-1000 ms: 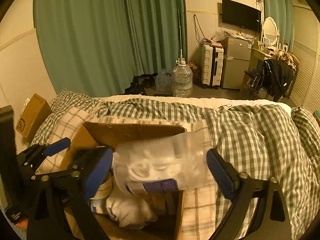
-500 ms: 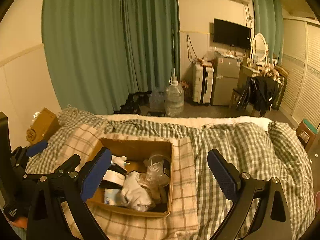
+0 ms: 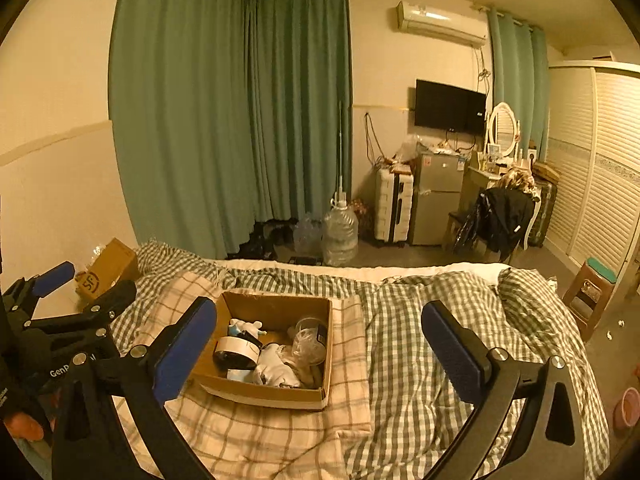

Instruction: Organize objects

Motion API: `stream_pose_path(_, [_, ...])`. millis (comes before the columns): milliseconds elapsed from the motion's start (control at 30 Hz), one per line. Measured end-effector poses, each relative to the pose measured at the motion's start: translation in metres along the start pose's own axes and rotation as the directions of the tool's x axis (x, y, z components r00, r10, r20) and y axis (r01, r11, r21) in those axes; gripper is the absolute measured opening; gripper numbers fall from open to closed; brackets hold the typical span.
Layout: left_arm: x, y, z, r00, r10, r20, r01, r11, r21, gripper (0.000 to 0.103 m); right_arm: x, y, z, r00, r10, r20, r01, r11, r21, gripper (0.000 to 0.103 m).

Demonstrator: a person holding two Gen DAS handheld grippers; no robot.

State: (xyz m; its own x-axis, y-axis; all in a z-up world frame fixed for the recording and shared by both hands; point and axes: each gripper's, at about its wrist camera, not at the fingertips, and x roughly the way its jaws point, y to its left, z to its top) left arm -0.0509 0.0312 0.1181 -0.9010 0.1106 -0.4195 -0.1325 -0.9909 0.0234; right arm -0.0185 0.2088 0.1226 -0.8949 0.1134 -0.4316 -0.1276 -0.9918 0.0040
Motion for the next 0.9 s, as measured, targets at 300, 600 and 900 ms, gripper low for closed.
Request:
stream_pose_path(300, [-0.037, -0.002, -0.017, 0.999, 0.024, 0.027, -0.023, 0.999, -0.027, 0.103, -0.044, -0.007, -0.015, 0.998, -0.013, 0.069, 0.012, 1.000, 0.022, 0.103])
stream_pose_path(600, [-0.025, 0.001, -0.065, 0.997, 0.073, 0.001, -0.073, 0.997, -0.005, 0.103, -0.030, -0.004, -0.055, 0.997, -0.026, 0.070, 0.025, 0.999, 0.022, 0.103])
stream_pose_path(900, [0.022, 0.004, -0.124, 0.993, 0.078, -0.087, -0.079, 0.997, -0.011, 0.103, 0.044, 0.008, -0.115, 0.996, -0.060, -0.058, 0.058, 0.998, -0.040, 0.103])
